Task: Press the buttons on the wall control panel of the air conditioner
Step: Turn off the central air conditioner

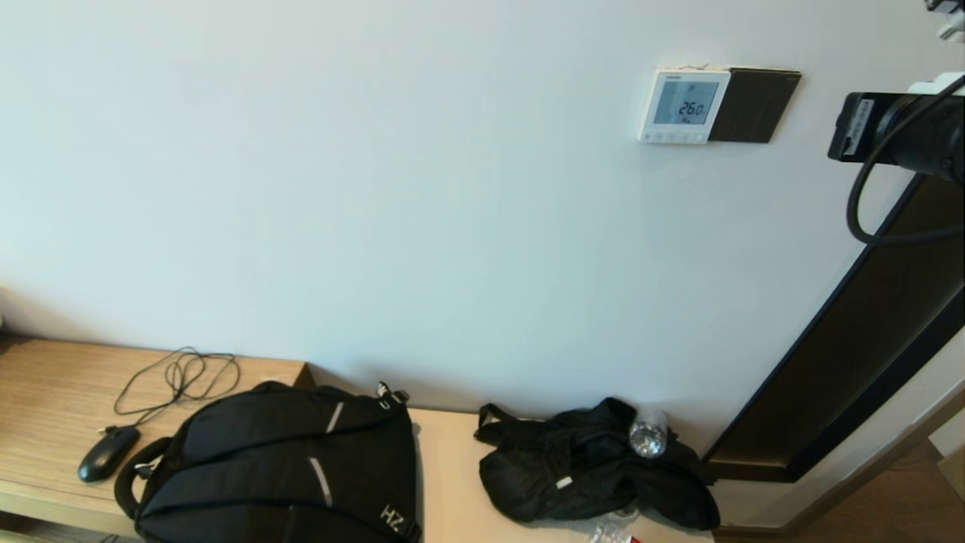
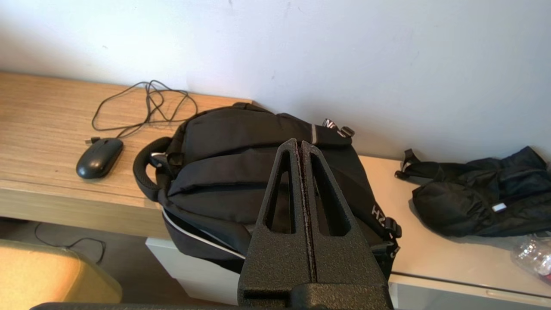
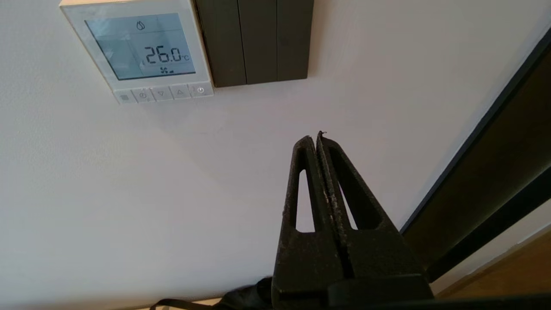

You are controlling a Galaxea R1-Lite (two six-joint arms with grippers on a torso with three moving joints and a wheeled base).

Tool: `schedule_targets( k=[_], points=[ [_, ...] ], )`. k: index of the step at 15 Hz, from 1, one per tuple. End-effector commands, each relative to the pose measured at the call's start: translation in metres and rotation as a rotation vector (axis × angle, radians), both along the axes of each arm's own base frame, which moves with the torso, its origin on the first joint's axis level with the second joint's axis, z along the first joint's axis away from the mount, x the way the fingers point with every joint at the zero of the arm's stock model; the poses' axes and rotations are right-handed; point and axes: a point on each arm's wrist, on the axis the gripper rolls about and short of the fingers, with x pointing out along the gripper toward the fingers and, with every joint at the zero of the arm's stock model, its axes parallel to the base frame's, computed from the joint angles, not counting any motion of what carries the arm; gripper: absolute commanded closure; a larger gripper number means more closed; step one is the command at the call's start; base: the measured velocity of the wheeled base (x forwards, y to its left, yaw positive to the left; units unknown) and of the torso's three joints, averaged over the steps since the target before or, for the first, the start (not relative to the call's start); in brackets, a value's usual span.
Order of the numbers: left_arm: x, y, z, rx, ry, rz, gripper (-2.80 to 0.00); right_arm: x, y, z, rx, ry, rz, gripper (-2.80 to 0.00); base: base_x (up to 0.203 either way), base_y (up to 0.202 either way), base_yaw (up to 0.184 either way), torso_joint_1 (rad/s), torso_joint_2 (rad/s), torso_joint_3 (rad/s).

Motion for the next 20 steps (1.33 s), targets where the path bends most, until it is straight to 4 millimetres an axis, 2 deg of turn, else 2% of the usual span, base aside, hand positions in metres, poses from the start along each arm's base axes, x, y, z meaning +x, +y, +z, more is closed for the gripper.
schedule_targets(
  k=[1, 3, 7, 9, 15, 18, 20],
  points=[
    [0.000, 0.000, 0.000, 0.000, 0.001, 0.000, 0.00, -0.036, -0.004, 0.002, 0.004, -0.029, 0.000, 0.00, 0.000, 0.000, 0.000, 0.000, 0.00, 0.000],
    [0.000, 0.000, 0.000, 0.000, 0.000, 0.001, 0.00, -0.058, -0.007, -0.012, 0.002, -0.003, 0.001, 0.00, 0.000, 0.000, 0.000, 0.000, 0.00, 0.000],
    [0.000, 0.000, 0.000, 0.000, 0.000, 0.001, 0.00, -0.105, -0.016, -0.057, -0.007, 0.075, 0.031, 0.00, 0.000, 0.000, 0.000, 0.000, 0.00, 0.000],
    [0.000, 0.000, 0.000, 0.000, 0.001, 0.001, 0.00, -0.138, -0.020, -0.087, -0.008, 0.102, 0.092, 0.00, 0.000, 0.000, 0.000, 0.000, 0.00, 0.000],
    [0.000, 0.000, 0.000, 0.000, -0.001, 0.001, 0.00, -0.219, -0.026, -0.203, -0.038, 0.141, 0.201, 0.00, 0.000, 0.000, 0.000, 0.000, 0.00, 0.000],
    [0.000, 0.000, 0.000, 0.000, -0.001, 0.001, 0.00, -0.238, -0.026, -0.252, -0.061, 0.157, 0.210, 0.00, 0.000, 0.000, 0.000, 0.000, 0.00, 0.000],
    [0.000, 0.000, 0.000, 0.000, -0.002, 0.001, 0.00, -0.245, -0.026, -0.259, -0.074, 0.127, 0.211, 0.00, 0.000, 0.000, 0.000, 0.000, 0.00, 0.000]
  ],
)
